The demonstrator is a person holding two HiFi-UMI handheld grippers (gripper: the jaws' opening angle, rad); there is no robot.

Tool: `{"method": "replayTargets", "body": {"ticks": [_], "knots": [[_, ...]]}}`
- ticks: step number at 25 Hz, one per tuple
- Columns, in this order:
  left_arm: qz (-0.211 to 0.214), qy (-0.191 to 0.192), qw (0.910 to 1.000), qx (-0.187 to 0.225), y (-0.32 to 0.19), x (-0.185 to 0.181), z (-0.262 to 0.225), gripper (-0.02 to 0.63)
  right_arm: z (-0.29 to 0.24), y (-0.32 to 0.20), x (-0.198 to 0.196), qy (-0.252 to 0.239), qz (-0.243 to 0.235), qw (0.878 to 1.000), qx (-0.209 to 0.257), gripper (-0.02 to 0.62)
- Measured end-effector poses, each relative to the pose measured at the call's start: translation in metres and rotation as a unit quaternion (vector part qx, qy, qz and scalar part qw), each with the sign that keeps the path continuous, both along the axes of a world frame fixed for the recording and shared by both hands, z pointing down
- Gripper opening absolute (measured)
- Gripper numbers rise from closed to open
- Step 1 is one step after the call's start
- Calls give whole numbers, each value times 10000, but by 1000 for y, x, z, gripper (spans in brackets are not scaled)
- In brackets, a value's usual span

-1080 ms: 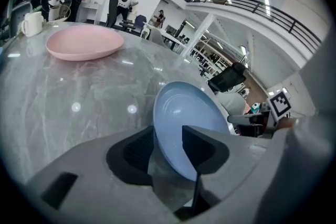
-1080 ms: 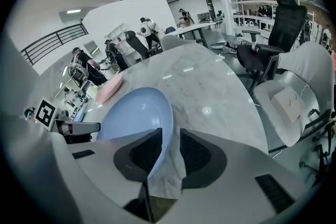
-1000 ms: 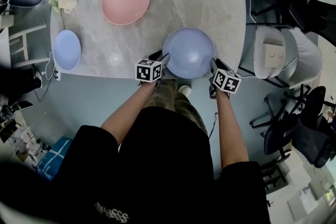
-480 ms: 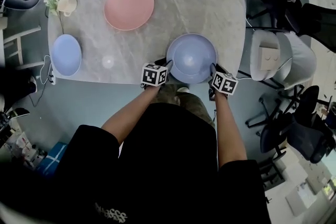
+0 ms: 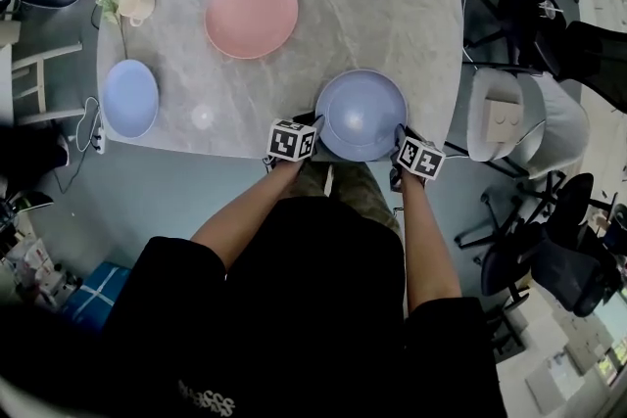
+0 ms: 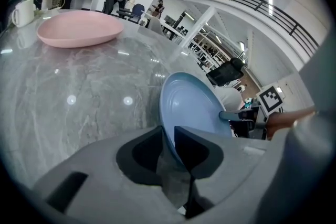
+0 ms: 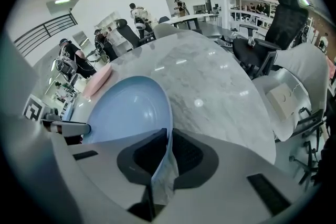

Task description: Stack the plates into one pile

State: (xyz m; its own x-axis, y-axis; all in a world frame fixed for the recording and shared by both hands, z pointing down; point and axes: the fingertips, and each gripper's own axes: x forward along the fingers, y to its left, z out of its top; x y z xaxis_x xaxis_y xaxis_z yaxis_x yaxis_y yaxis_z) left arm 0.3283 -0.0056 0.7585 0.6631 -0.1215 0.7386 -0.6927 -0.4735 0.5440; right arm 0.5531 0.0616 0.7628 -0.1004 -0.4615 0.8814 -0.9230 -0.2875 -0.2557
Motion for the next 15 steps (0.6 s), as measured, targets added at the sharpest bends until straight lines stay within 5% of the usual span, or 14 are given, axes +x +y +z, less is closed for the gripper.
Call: {"method": "replayTargets", "body": {"ticks": [15], "knots": [[-518, -89, 9982, 274, -1, -6, -35, 63, -24, 0, -6, -575, -117, 9979, 257, 35]]}}
